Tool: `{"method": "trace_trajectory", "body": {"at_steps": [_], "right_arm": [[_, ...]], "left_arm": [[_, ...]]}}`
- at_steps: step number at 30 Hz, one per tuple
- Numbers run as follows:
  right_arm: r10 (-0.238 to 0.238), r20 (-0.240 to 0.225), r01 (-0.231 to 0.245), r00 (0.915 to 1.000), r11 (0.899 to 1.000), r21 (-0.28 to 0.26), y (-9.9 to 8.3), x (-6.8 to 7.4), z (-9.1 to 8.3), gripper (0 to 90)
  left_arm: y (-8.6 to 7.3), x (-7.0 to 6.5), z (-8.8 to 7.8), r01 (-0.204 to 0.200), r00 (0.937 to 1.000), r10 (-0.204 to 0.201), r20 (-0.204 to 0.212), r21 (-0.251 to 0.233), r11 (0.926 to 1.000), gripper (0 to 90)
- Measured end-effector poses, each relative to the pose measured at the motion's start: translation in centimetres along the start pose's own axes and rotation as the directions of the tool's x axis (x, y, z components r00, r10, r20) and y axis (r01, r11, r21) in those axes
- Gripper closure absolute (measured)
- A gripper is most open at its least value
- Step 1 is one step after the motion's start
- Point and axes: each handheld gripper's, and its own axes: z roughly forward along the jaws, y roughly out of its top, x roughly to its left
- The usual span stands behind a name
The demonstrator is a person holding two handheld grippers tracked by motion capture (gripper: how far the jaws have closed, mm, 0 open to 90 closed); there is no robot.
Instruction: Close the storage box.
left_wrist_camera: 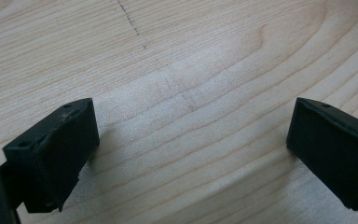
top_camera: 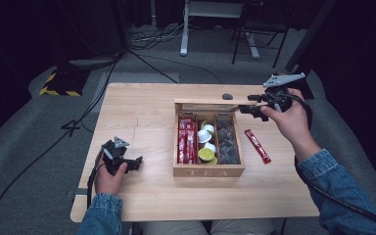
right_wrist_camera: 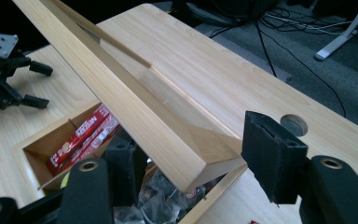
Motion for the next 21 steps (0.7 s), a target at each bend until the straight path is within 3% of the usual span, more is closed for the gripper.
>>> {"method": "trace_trajectory", "body": {"at_steps": [21], "right_arm": [[-0.058, -0.020, 0.060, 0.9981, 0.995, 0.082, -3.5, 3.1, -0.7, 36.2]], "left_arm": [[0.0, 0.0, 0.0, -0.008, 1.0000, 0.008, -0.003, 0.003, 1.0000, 2.5]]}}
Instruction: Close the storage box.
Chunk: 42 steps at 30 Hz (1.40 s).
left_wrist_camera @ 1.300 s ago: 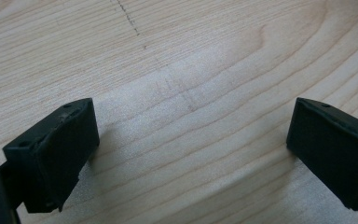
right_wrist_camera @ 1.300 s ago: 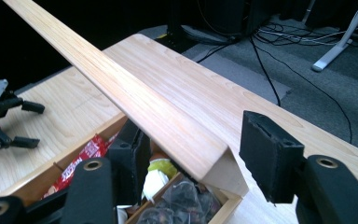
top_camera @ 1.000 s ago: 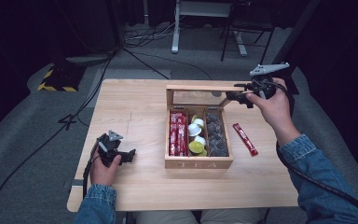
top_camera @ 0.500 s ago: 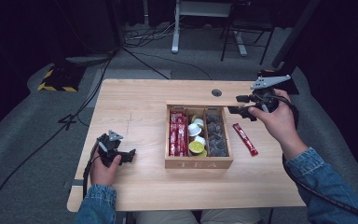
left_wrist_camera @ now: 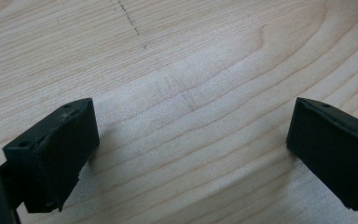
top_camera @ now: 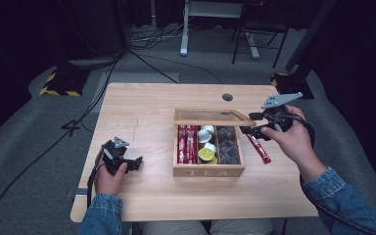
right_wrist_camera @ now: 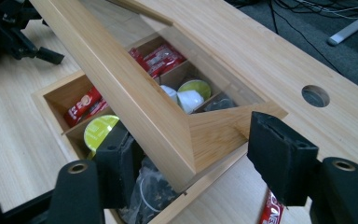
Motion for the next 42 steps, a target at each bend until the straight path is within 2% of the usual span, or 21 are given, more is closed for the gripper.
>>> {"method": "trace_trajectory", "body": {"at_steps": [12, 20, 29, 34, 42], "right_arm": [[-0.027, -0.006, 0.028, 0.9996, 0.999, 0.040, -2.3, 1.5, 0.4, 34.4], [-0.051, 0.009, 0.051, 0.9986, 0.996, 0.067, -4.1, 2.6, 1.3, 31.7], [-0.052, 0.004, 0.052, 0.9986, 0.994, 0.096, -6.1, 3.4, 2.3, 28.8], [-0.027, -0.018, 0.029, 0.9995, 0.993, 0.117, -7.2, 3.5, 3.1, 29.1], [-0.034, -0.021, 0.037, 0.9992, 0.989, 0.146, -8.3, 3.9, 3.9, 30.7]], "left_arm": [[0.0, 0.0, 0.0, 0.003, 1.0000, -0.003, -0.001, -0.002, 1.0000, 2.5], [0.0, 0.0, 0.0, 0.004, 1.0000, -0.004, 0.001, 0.000, 1.0000, 2.3], [0.0, 0.0, 0.0, 0.004, 1.0000, -0.004, 0.001, 0.000, 1.0000, 2.3], [0.0, 0.0, 0.0, 0.004, 1.0000, -0.004, 0.001, 0.001, 1.0000, 2.3], [0.0, 0.0, 0.0, 0.004, 1.0000, -0.004, 0.001, 0.000, 1.0000, 2.3]]}}
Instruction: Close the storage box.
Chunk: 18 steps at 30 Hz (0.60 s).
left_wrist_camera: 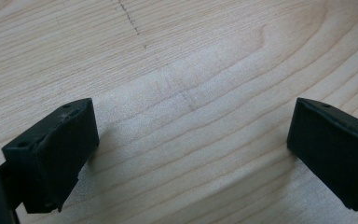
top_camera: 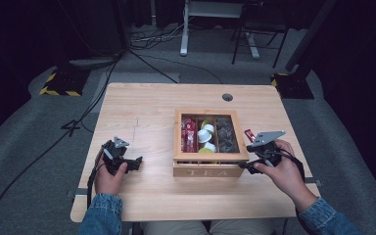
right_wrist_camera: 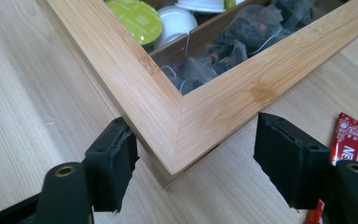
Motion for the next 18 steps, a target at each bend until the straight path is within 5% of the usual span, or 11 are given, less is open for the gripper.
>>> {"method": "trace_trajectory", "body": {"at_steps": [18], "right_arm": [[0.030, -0.053, -0.026, 0.9981, 0.997, 0.072, -1.2, 0.2, 1.5, 33.0]], "left_arm": [[0.0, 0.0, 0.1, 0.005, 1.0000, -0.005, -0.002, -0.004, 1.0000, 2.0]]}}
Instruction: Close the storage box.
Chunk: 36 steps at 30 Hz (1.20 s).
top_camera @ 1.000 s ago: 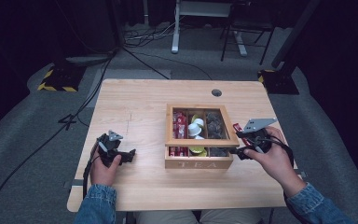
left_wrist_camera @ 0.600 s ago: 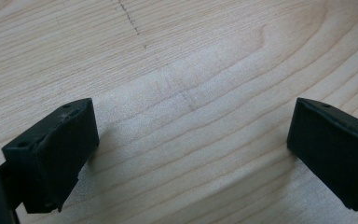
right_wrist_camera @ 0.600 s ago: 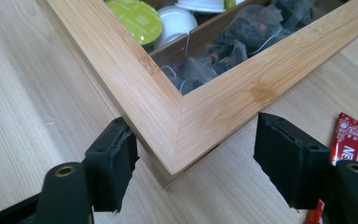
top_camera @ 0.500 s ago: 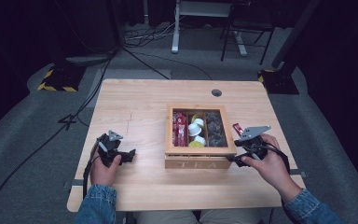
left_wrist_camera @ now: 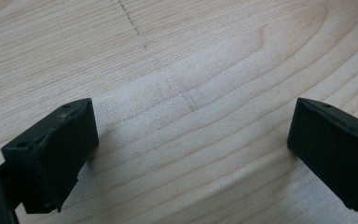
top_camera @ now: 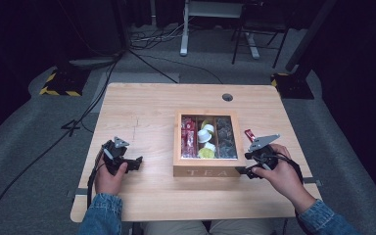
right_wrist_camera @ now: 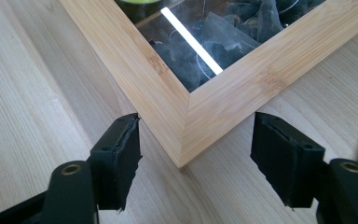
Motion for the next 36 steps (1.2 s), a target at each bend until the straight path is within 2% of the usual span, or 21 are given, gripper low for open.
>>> {"method": "trace_trajectory", "body": {"at_steps": [5, 10, 15, 17, 23, 27, 36], "right_arm": [[0.022, -0.013, -0.023, 0.9997, 1.000, -0.022, -0.2, 0.0, -0.1, 29.3], [0.038, -0.013, -0.038, 0.9992, 0.997, -0.071, -0.1, -0.2, -1.7, 27.5], [0.077, 0.019, -0.074, 0.9968, 0.989, -0.128, -0.4, -1.5, -3.6, 26.8], [0.108, 0.037, -0.101, 0.9935, 0.982, -0.160, -0.7, -2.4, -4.5, 26.8], [0.188, 0.092, -0.165, 0.9778, 0.962, -0.220, -1.9, -5.0, -6.3, 26.9], [0.227, 0.114, -0.194, 0.9673, 0.951, -0.242, -2.9, -6.4, -6.7, 26.9], [0.315, 0.173, -0.272, 0.9332, 0.934, -0.232, -6.2, -9.7, -6.6, 26.9]], "left_arm": [[0.0, 0.0, 0.0, 0.001, 1.0000, -0.001, 0.000, 0.000, 1.0000, 2.0], [0.0, 0.0, 0.0, 0.000, 1.0000, 0.000, 0.000, 0.000, 1.0000, 2.1], [-0.1, 0.0, -0.1, -0.004, 1.0000, 0.004, -0.001, 0.002, 1.0000, 2.1], [-0.2, -0.1, -0.1, 0.003, 1.0000, -0.003, 0.001, 0.000, 1.0000, 2.1], [-0.2, 0.0, -0.2, 0.000, 1.0000, 0.000, 0.002, 0.003, 1.0000, 2.0], [-0.2, 0.0, -0.1, 0.003, 1.0000, -0.003, 0.004, 0.001, 1.0000, 1.6], [-0.1, 0.0, 0.0, 0.001, 1.0000, -0.001, 0.004, 0.006, 1.0000, 0.7]]}}
